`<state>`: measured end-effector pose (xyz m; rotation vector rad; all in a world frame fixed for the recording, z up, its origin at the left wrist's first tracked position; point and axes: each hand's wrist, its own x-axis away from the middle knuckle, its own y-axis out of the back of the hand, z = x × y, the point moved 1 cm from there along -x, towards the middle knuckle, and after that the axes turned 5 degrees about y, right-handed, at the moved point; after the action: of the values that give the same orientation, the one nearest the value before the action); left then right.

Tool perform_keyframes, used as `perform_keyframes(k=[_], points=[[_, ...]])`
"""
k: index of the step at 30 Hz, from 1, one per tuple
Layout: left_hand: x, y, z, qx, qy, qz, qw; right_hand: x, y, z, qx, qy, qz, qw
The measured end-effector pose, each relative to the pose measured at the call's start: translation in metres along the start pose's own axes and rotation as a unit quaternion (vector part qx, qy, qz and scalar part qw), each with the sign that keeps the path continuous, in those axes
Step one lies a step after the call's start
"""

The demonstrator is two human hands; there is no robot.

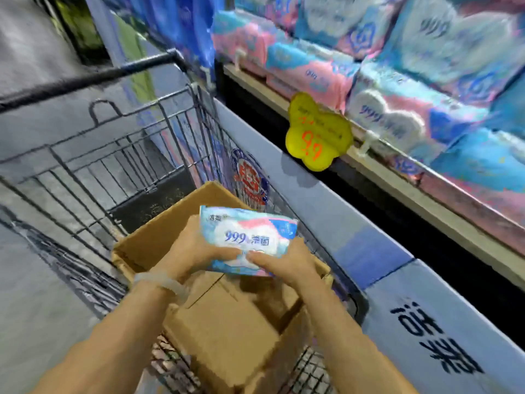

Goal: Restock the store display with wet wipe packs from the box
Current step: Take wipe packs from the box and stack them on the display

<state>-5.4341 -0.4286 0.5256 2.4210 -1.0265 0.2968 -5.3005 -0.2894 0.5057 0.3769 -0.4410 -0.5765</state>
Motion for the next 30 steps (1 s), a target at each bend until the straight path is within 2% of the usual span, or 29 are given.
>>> perform_keyframes(k=[5, 8, 12, 16, 22, 27, 30], points=[[0.079, 0.003, -0.109, -0.037, -0.103, -0.050, 0.993, 0.057, 0.075, 0.062, -0.012, 0.102, -0.092, 0.990], [0.116, -0.003, -0.174, -0.024, -0.174, -0.052, 0.983, 0.086, 0.122, 0.092, -0.025, 0.147, -0.165, 0.975], [0.147, -0.022, -0.256, -0.019, -0.294, -0.018, 0.956, 0.124, 0.197, 0.128, -0.010, 0.188, -0.262, 0.947], [0.161, -0.051, -0.325, 0.048, -0.346, 0.021, 0.937, 0.169, 0.272, 0.158, 0.001, 0.187, -0.364, 0.913], [0.171, -0.112, -0.419, 0.049, -0.415, 0.094, 0.904, 0.238, 0.369, 0.185, 0.024, 0.184, -0.466, 0.865], [0.186, -0.175, -0.493, 0.079, -0.474, 0.144, 0.865, 0.276, 0.447, 0.195, 0.072, 0.182, -0.520, 0.831], [0.170, -0.221, -0.538, 0.047, -0.484, 0.192, 0.853, 0.278, 0.496, 0.189, 0.076, 0.163, -0.552, 0.814]])
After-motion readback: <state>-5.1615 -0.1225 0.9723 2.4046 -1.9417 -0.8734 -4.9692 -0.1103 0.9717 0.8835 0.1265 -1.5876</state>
